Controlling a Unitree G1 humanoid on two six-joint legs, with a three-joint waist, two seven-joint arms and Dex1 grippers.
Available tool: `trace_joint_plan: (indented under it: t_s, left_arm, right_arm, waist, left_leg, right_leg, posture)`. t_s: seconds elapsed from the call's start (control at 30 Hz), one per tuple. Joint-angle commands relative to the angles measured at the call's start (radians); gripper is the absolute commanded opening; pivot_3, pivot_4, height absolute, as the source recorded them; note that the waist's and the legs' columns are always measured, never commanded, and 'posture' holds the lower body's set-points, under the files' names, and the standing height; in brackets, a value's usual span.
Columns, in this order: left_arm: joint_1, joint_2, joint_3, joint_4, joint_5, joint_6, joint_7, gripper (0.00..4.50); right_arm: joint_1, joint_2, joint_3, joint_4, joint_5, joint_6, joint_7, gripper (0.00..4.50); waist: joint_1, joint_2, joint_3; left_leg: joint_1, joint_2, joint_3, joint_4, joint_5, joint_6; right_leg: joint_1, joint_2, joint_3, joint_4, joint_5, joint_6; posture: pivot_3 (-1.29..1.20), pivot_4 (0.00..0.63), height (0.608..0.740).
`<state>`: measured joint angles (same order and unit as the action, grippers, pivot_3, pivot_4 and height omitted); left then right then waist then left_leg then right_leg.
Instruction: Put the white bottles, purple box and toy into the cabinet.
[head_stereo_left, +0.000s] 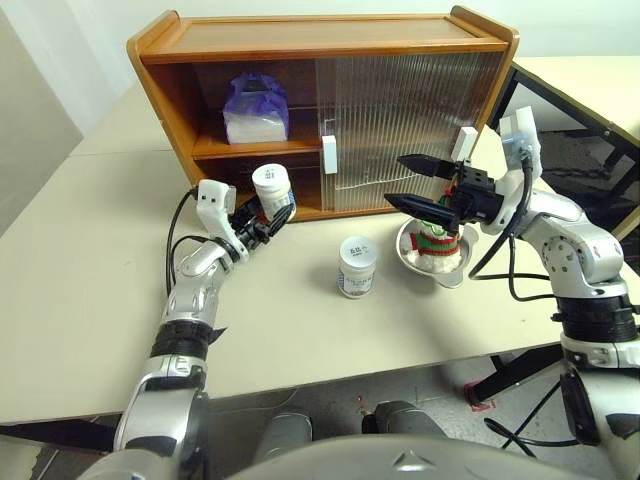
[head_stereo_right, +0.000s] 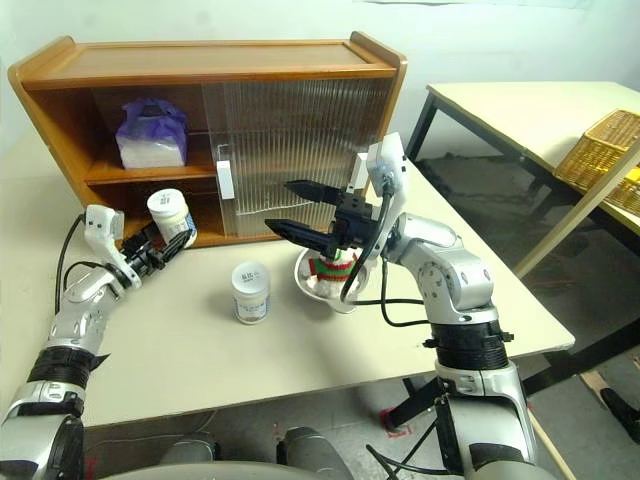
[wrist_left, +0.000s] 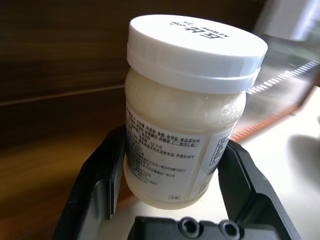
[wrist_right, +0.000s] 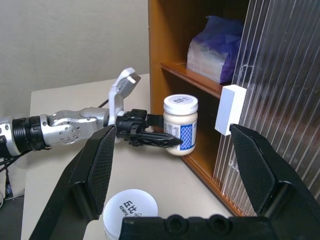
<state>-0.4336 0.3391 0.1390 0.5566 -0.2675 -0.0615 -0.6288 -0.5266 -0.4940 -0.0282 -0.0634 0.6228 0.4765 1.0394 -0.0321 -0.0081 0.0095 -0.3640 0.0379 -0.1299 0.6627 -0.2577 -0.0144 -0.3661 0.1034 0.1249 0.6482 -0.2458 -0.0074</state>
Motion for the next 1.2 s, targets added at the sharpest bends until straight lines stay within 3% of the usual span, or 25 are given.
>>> trace_joint_plan:
  t_s: [0.03, 0.63, 1.2]
  left_arm:
    - [-0.05, 0.003, 0.009, 0.07, 0.026, -0.028, 0.034, 3.05]
    - [-0.327, -0.042, -0.001, 0.51, 0.12, -0.144, 0.199, 3.05]
    - [-0.396, -0.065, 0.009, 0.675, 0.18, -0.197, 0.309, 3.05]
  right_arm:
    - [0.002, 0.001, -0.002, 0.0, -0.004, -0.008, 0.001, 4.5]
    - [0.013, -0.006, -0.01, -0.017, 0.001, 0.003, -0.011, 4.5]
    - [0.007, -0.015, -0.01, -0.032, 0.007, 0.016, -0.024, 4.5]
  waist:
    - [0.0, 0.0, 0.0]
    - [0.0, 0.0, 0.0]
    - [-0.013, -0.001, 0.0]
  left_leg:
    - [0.0, 0.0, 0.0, 0.0, 0.0, 0.0]
    - [0.0, 0.0, 0.0, 0.002, 0.0, 0.0]
    - [0.001, -0.002, 0.001, 0.002, 0.001, 0.001]
  right_leg:
    - [0.0, 0.0, 0.0, 0.0, 0.0, 0.0]
    - [0.001, 0.0, 0.0, 0.0, 0.005, 0.008]
    - [0.002, 0.0, 0.0, -0.001, 0.005, 0.009]
  posture:
    - [-0.06, 0.0, 0.74]
    - [-0.09, 0.0, 0.74]
    - [-0.09, 0.0, 0.74]
